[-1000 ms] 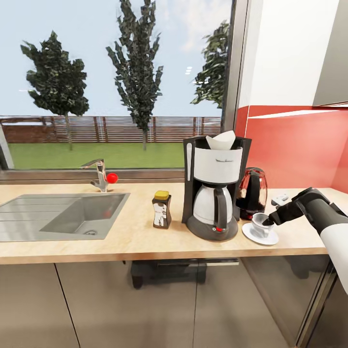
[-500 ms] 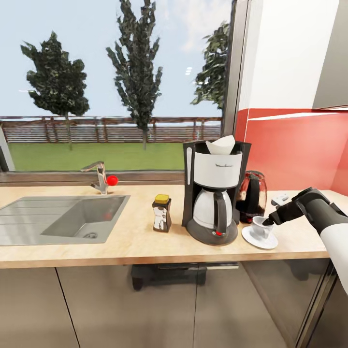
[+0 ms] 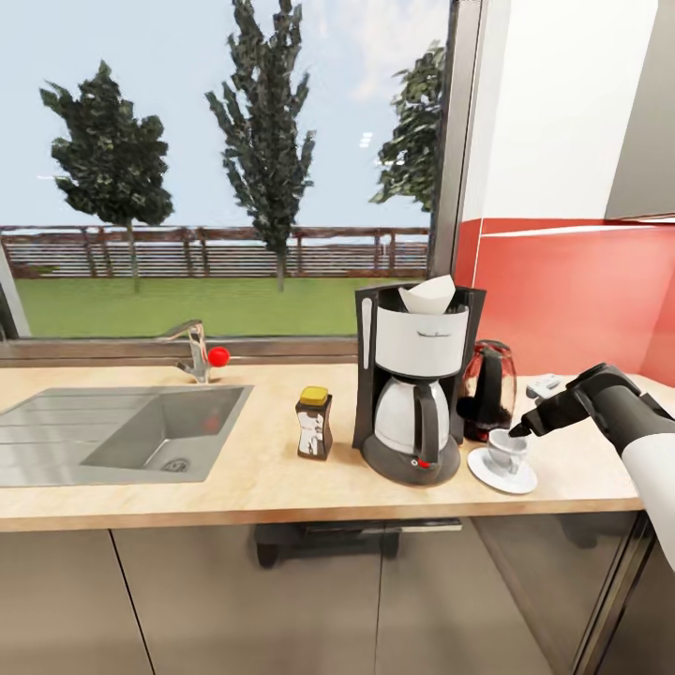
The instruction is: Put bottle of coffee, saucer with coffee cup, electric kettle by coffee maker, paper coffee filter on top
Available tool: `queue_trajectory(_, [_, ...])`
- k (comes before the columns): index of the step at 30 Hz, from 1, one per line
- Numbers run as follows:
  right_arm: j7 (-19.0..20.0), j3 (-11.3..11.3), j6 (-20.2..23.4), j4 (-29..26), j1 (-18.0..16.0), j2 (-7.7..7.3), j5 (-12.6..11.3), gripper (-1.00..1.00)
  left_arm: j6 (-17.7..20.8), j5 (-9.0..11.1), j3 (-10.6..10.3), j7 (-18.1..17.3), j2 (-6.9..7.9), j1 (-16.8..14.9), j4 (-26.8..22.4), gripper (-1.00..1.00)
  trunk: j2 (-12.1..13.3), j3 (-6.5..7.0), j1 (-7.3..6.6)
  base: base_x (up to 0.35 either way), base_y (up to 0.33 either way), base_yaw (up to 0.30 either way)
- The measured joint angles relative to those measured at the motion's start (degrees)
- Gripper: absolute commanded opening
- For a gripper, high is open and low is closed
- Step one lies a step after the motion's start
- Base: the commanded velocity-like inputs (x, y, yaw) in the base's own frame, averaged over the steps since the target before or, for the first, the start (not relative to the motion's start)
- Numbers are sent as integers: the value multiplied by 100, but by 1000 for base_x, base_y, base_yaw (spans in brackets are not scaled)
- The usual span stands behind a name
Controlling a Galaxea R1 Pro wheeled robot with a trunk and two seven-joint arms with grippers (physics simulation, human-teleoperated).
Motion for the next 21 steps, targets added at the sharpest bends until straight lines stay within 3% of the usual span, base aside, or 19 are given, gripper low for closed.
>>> queue_trajectory(8, [227, -81, 1, -45, 0, -39, -62, 100, 0, 0, 0, -1, 0, 0, 0, 100, 321, 144, -176, 0, 0, 0])
queue_trajectory(9, [366, -164, -4, -68, 0, -84, -82, 100, 0, 0, 0, -1, 0, 0, 0, 100, 361, 162, -198, 0, 0, 0])
queue_trajectory(10, [608, -295, -17, -169, -2, -220, -103, 100, 0, 0, 1, 0, 0, 1, -1, 100, 400, 180, -220, 0, 0, 0])
queue_trajectory(21, [1493, -400, 2, -962, 0, -717, -128, 100, 0, 0, 0, 0, 0, 0, 0, 100, 842, 377, -462, 0, 0, 0])
